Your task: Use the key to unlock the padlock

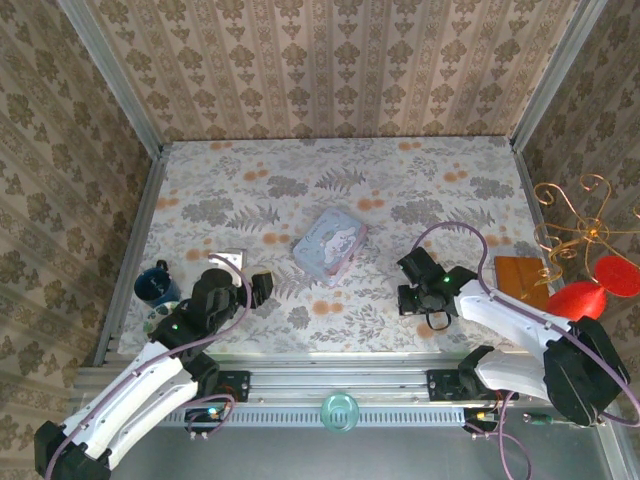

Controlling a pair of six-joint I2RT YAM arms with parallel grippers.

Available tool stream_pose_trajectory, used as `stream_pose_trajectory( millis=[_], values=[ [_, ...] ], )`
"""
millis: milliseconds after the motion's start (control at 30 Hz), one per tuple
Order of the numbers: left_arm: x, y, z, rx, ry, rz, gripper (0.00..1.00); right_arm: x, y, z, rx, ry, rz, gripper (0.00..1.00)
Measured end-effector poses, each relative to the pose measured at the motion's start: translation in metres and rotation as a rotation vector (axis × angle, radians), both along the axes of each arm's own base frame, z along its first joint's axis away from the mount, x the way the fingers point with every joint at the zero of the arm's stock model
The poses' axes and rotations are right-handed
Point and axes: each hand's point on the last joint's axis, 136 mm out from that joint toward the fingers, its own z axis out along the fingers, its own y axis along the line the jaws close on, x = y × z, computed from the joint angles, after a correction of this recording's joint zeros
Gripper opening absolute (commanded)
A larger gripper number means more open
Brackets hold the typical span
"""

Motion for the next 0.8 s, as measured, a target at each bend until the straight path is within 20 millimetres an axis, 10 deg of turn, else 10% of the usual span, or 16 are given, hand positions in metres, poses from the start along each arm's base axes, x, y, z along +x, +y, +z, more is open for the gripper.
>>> stream_pose_trajectory(
  millis=[267,600,800],
  values=[
    [0.001,0.003,-0.001,0.010,0.001,0.013,0.72,-0.001,-0.007,-0.003,-0.035,0.008,-0.025,0.42],
    [0.002,0.005,-0.001,0.013,-0.002,0.026,0.72,0.005,-0.007,0.008,-0.027,-0.040,-0.017,0.56],
    [0.009,0.014,-0.006,0.073,0.008,0.065,0.74,0.034,0.008,0.048,0.010,-0.176,0.032,0.64]
  ],
)
